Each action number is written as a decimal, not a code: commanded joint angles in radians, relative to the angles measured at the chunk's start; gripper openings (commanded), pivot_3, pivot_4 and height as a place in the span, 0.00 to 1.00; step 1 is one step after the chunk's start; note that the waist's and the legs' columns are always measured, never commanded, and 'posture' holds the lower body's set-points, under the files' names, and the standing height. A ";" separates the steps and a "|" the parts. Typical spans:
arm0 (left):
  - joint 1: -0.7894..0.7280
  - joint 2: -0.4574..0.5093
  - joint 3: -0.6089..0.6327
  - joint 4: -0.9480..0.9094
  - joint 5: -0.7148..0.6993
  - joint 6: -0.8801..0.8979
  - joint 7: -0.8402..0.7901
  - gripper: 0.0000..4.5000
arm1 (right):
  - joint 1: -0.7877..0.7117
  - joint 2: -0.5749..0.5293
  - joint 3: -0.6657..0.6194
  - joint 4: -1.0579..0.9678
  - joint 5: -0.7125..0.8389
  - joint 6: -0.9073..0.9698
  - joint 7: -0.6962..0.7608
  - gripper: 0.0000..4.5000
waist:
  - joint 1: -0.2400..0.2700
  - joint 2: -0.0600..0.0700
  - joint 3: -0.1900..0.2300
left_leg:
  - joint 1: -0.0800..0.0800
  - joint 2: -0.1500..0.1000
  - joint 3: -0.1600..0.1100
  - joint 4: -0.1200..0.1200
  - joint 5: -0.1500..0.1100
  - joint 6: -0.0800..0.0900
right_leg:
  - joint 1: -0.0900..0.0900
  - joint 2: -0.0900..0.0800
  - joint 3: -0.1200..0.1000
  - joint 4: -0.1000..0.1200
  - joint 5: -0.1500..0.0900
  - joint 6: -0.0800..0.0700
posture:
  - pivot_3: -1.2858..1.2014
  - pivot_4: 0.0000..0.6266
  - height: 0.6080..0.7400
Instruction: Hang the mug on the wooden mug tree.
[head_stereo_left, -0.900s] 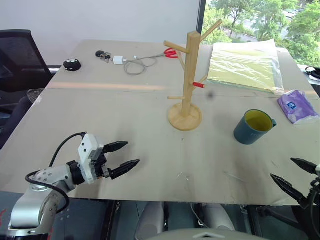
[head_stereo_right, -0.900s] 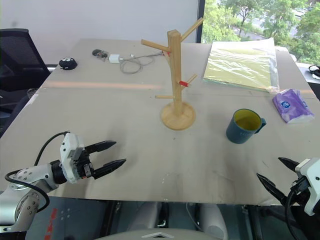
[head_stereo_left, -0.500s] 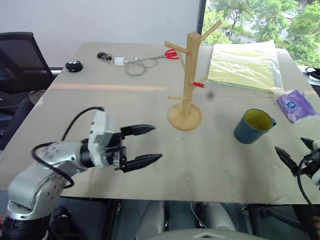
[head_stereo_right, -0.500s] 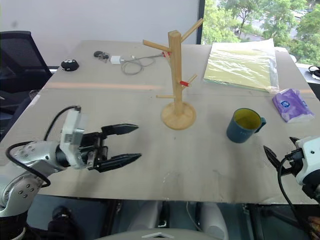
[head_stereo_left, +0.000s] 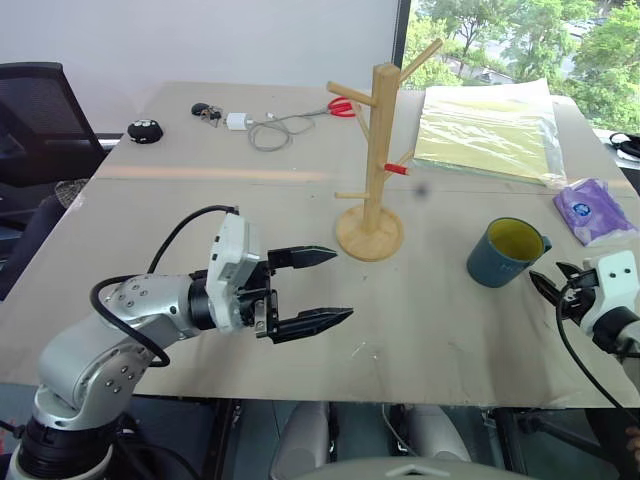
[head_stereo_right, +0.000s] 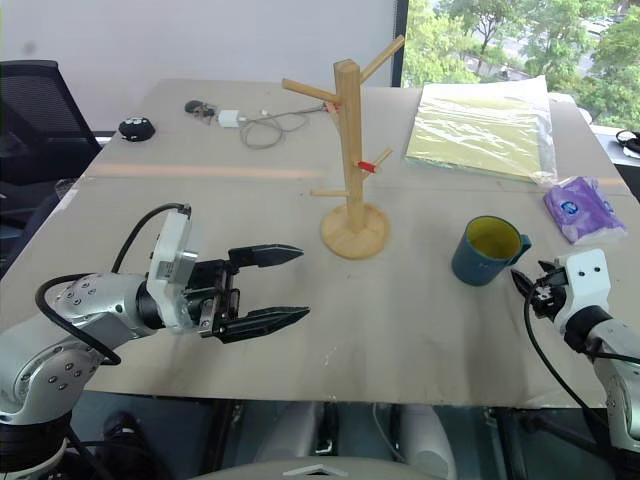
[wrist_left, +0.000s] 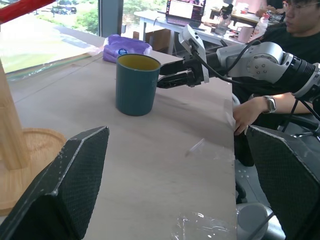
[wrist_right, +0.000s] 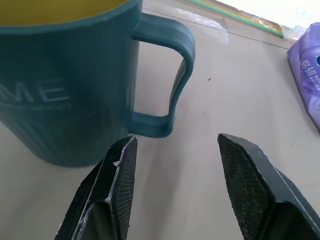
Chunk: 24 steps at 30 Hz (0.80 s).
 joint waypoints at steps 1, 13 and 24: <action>0.025 0.004 0.022 -0.036 -0.016 -0.019 -0.012 1.00 | -0.037 0.003 0.011 0.028 -0.009 -0.050 0.006 0.57 | -0.002 0.000 0.000 | 0.000 0.000 0.000 0.000 0.000 0.000 | 0.000 0.000 0.000 0.000 0.000 0.000 | 0.52 0.24 1.00; 0.070 0.002 0.039 -0.028 0.044 -0.084 -0.029 1.00 | -0.203 0.029 0.097 0.255 -0.049 -0.193 0.040 0.02 | 0.001 0.000 0.000 | 0.000 0.000 0.000 0.000 0.000 0.000 | 0.000 0.001 0.001 0.000 0.000 0.000 | 0.52 0.24 1.00; 0.159 -0.128 0.109 0.037 0.091 -0.285 -0.062 1.00 | -0.158 -0.057 0.083 -0.041 0.007 -0.119 0.113 0.02 | -0.001 0.004 0.002 | 0.000 0.001 0.001 0.000 0.000 0.000 | 0.000 0.000 0.001 0.000 0.000 0.000 | 0.52 0.24 1.00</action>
